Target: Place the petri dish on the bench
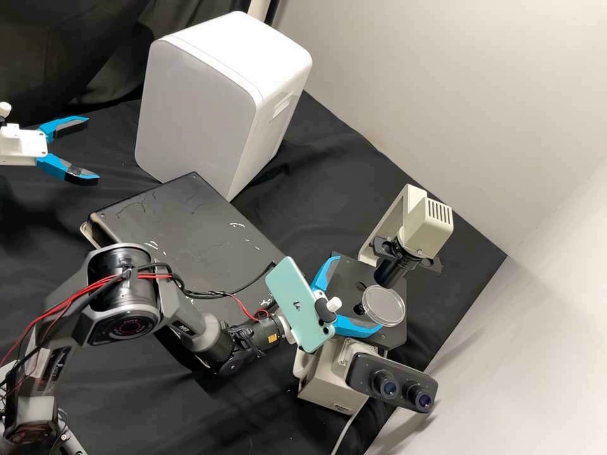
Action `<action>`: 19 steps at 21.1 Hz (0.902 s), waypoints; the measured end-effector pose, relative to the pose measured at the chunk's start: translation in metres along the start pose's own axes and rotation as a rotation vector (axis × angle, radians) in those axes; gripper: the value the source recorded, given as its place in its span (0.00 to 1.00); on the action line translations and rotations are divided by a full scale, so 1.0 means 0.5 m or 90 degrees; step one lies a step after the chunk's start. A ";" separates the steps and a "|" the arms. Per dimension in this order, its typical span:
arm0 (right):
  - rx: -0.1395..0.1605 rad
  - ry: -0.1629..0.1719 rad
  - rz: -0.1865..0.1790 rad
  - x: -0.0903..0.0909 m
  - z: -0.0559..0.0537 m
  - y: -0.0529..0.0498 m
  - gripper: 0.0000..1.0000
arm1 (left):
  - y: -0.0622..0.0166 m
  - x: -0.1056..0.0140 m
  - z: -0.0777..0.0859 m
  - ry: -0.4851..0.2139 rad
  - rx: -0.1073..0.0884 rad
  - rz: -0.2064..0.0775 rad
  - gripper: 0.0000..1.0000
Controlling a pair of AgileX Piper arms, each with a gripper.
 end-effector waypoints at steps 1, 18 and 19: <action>-0.005 0.000 0.000 0.005 0.003 0.000 1.00 | 0.000 0.000 0.000 0.000 0.000 0.000 1.00; -0.040 -0.032 0.033 0.067 0.009 -0.007 1.00 | -0.003 0.001 -0.004 -0.003 -0.018 -0.007 1.00; -0.039 -0.034 0.031 0.070 0.010 -0.010 1.00 | -0.003 0.001 -0.003 -0.005 -0.016 -0.007 1.00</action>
